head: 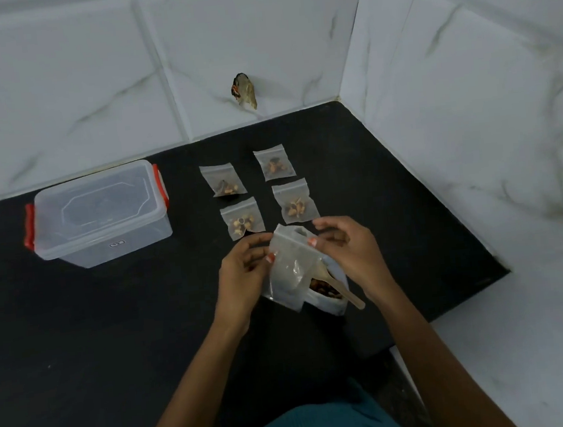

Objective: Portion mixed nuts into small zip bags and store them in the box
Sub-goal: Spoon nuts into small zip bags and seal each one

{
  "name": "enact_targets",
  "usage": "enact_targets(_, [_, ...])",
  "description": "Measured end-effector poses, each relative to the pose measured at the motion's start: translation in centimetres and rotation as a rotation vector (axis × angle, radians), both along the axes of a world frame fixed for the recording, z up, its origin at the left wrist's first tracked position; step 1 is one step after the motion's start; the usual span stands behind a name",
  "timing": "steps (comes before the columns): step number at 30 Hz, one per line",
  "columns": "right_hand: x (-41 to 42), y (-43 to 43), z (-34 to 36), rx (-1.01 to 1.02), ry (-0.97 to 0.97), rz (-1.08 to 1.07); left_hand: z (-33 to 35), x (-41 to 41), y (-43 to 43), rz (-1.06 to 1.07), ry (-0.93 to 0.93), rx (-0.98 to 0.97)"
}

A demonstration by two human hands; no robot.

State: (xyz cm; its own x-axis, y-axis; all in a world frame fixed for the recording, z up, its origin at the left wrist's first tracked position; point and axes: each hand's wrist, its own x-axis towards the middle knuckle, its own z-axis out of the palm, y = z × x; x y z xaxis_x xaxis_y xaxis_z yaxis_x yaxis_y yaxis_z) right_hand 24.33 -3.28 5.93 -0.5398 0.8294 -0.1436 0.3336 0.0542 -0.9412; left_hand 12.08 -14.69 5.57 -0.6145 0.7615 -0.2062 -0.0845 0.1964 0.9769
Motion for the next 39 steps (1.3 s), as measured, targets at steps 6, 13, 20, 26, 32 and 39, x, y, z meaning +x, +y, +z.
enact_targets(6, [-0.7,-1.6,-0.4,-0.041,-0.079,0.123,-0.9,-0.5,-0.9,-0.076,0.150,-0.017])
enact_targets(13, [-1.3,-3.2,-0.8,-0.155,-0.050,0.024,-1.2,-0.5,-1.7,0.090,0.470,-0.136])
enact_targets(20, [-2.0,-4.5,-1.5,-0.252,-0.023,0.004,-0.2,0.6,-1.8,0.051,0.062,-0.035])
enact_targets(26, [-1.8,-4.8,-1.3,-0.225,-0.034,0.042,0.0,-0.3,-1.9,-0.038,-0.105,0.025])
enact_targets(32, [-2.0,-5.0,-0.7,-0.172,-0.001,0.061,0.0,-0.7,-2.1,-0.025,-0.098,-0.007])
enact_targets(39, [-2.3,-5.2,-0.7,-0.084,-0.047,0.056,-0.3,-0.1,-1.8,-0.003,-0.128,-0.004])
